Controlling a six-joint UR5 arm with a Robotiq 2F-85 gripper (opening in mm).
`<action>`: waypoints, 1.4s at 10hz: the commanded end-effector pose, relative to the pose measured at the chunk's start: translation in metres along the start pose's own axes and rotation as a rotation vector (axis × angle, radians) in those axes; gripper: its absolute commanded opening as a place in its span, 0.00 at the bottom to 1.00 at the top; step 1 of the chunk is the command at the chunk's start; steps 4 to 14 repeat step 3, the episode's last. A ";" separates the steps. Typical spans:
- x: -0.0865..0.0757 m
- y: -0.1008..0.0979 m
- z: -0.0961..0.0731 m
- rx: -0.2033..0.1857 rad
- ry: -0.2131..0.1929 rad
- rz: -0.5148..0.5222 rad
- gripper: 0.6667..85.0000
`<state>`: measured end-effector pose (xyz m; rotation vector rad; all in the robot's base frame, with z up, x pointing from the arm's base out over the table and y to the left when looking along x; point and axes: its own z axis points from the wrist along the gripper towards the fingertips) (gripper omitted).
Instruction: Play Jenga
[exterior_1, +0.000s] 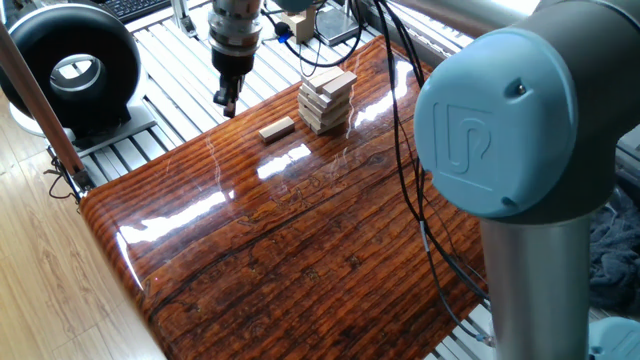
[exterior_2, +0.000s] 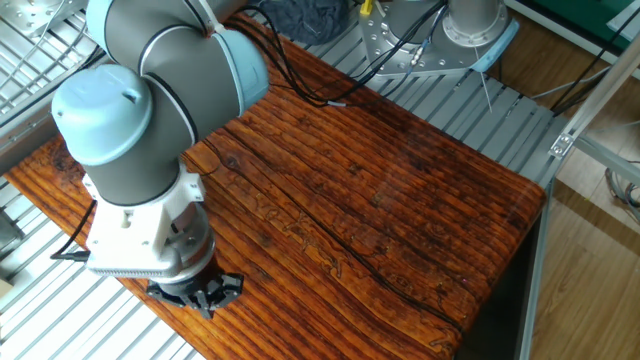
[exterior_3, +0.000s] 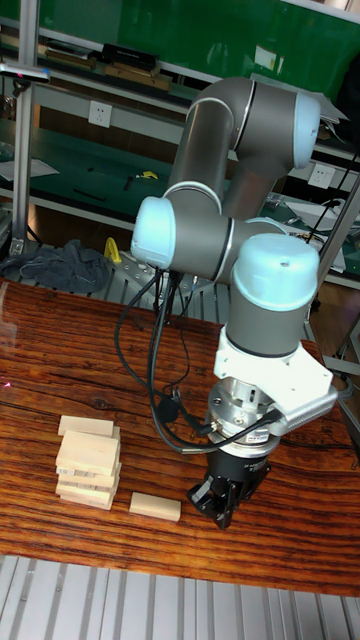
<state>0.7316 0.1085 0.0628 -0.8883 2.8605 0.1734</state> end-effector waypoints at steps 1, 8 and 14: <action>0.003 0.002 -0.003 0.007 0.030 0.047 0.01; -0.004 0.009 0.000 -0.026 0.014 0.073 0.01; -0.004 0.009 0.000 -0.026 0.014 0.073 0.01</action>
